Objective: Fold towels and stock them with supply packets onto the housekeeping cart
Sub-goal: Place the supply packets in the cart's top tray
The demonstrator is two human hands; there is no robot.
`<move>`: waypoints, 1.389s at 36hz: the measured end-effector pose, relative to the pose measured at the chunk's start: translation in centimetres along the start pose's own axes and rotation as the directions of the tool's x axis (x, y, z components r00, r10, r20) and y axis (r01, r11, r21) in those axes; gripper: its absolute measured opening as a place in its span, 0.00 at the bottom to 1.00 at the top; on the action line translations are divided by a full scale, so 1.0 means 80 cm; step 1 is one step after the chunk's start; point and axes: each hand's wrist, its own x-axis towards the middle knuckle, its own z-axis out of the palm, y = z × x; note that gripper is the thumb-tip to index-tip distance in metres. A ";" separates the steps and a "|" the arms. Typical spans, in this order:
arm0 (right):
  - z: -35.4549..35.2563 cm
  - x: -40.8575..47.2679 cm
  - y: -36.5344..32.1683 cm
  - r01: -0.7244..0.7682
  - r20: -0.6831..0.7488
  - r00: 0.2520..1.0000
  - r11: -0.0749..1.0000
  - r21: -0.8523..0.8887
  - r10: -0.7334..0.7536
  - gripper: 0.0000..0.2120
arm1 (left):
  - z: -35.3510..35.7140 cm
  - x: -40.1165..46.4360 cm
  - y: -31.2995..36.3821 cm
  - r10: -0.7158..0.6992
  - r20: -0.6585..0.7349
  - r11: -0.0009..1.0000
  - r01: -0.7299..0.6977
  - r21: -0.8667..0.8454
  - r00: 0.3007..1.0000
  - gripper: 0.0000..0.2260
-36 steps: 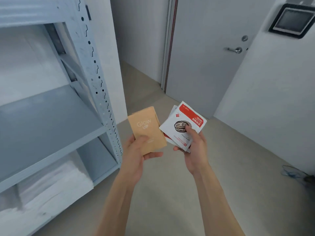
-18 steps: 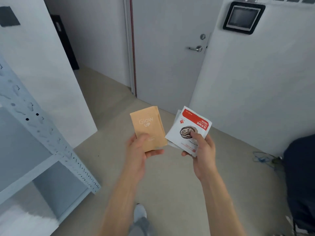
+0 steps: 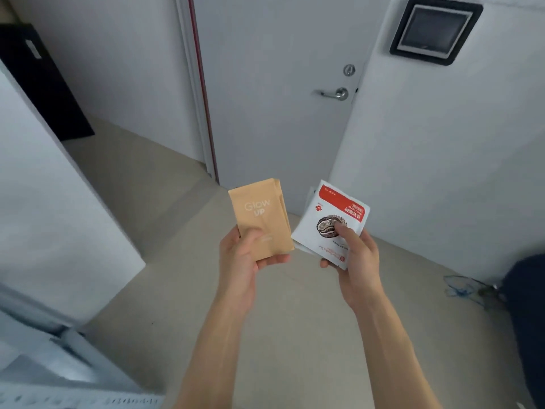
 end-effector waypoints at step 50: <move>0.897 0.908 0.183 -0.065 0.451 0.875 0.966 -0.251 0.176 0.06 | -0.332 1.039 0.413 0.302 -0.550 0.953 -0.266 0.147 0.778 0.08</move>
